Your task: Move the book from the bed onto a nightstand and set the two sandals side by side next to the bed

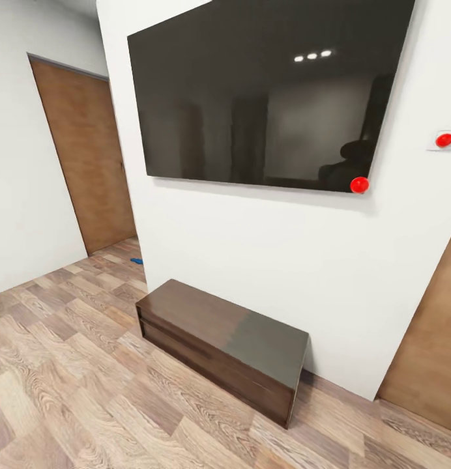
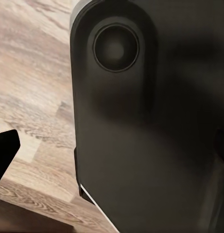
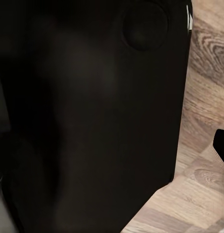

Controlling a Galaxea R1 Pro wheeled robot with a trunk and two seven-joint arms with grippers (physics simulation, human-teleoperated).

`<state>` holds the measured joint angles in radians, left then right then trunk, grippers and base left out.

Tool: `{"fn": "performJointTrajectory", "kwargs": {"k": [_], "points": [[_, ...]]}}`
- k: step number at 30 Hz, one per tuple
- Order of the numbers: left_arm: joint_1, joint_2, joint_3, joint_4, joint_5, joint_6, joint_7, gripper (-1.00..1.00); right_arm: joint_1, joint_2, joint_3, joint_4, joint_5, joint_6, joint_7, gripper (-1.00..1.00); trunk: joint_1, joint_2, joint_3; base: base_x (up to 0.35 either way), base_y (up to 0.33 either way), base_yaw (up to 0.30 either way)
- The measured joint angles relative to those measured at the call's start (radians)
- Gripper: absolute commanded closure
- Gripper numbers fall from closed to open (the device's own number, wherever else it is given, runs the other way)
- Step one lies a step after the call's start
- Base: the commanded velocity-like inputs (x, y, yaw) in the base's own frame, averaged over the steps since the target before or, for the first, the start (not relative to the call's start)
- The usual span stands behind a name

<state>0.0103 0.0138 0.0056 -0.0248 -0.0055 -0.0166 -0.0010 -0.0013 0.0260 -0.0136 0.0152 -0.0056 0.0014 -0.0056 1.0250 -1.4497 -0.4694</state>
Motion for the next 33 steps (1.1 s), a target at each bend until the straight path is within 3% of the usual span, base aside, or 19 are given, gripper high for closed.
{"fn": "performJointTrajectory", "kwargs": {"k": [18, 33], "points": [[0.000, 0.000, 0.000, 0.000, 0.002, 0.000, 0.001, -1.00, 0.000, 0.001, -0.001, 0.000, -0.001, 0.000, 0.000, -1.00, 0.000, 0.000, 0.000, 0.007, 0.000, 0.253], [0.000, -0.001, 0.005, 0.000, 0.003, 0.000, 0.001, -1.00, 0.000, 0.000, -0.001, 0.000, -0.001, 0.000, 0.000, -1.00, 0.000, 0.000, 0.000, 0.101, 0.000, 0.253]]}}
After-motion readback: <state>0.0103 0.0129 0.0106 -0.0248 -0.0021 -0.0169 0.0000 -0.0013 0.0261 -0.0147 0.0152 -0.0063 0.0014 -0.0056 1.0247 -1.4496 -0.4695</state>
